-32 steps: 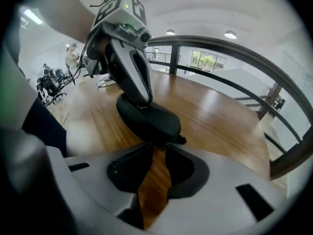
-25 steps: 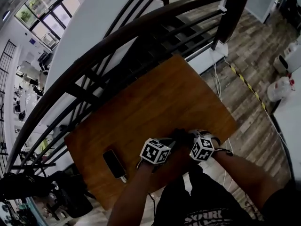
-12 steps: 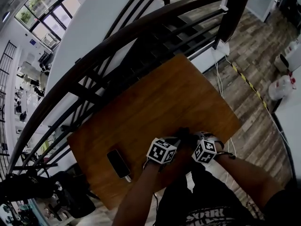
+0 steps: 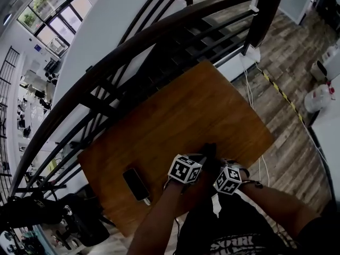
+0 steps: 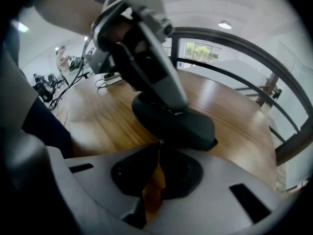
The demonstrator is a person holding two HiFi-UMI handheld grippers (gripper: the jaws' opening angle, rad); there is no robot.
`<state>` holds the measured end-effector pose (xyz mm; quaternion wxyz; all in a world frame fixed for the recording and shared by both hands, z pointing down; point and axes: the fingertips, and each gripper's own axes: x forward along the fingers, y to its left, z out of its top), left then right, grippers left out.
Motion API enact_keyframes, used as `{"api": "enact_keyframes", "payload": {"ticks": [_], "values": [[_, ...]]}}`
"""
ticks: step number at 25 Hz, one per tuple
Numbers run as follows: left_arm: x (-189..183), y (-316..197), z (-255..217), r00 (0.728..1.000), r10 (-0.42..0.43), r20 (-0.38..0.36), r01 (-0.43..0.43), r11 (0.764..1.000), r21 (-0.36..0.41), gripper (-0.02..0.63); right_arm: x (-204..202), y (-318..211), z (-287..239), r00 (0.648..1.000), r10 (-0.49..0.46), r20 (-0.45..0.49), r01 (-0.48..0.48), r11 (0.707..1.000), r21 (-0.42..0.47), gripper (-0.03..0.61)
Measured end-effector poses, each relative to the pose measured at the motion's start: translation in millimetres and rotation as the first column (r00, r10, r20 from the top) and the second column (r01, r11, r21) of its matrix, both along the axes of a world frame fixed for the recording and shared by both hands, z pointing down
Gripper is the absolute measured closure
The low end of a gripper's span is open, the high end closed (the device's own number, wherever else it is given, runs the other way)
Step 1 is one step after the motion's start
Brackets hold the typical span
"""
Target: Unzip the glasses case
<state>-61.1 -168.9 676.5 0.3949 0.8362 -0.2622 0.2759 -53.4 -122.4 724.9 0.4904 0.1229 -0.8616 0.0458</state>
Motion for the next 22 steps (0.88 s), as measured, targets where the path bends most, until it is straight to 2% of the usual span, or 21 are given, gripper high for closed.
{"api": "enact_keyframes", "payload": {"ticks": [2, 11, 14, 19, 22], "values": [[2.0, 0.3, 0.0, 1.0, 0.001, -0.005, -0.001, 1.0, -0.006, 0.609, -16.3, 17.4, 1.2, 1.0, -0.024, 0.015, 0.024, 1.0, -0.01, 0.571], [1.0, 0.3, 0.3, 1.0, 0.005, -0.02, -0.006, 1.0, -0.031, 0.609, -69.5, 50.9, -0.4, 0.994, 0.062, 0.087, -0.054, 0.995, -0.087, 0.568], [2.8, -1.0, 0.4, 1.0, 0.008, -0.024, -0.009, 0.999, -0.037, 0.609, -74.1, 50.7, 9.0, 0.991, 0.079, 0.106, -0.072, 0.995, -0.066, 0.574], [0.7, 0.0, 2.4, 1.0, 0.007, -0.027, -0.008, 0.999, -0.04, 0.609, -76.6, 49.6, 11.3, 0.978, 0.159, 0.134, -0.149, 0.985, -0.083, 0.574], [-0.5, 0.6, 3.9, 1.0, 0.009, -0.029, -0.011, 0.999, -0.046, 0.609, -78.5, 50.9, 12.5, 0.981, 0.138, 0.137, -0.13, 0.989, -0.066, 0.574]]}}
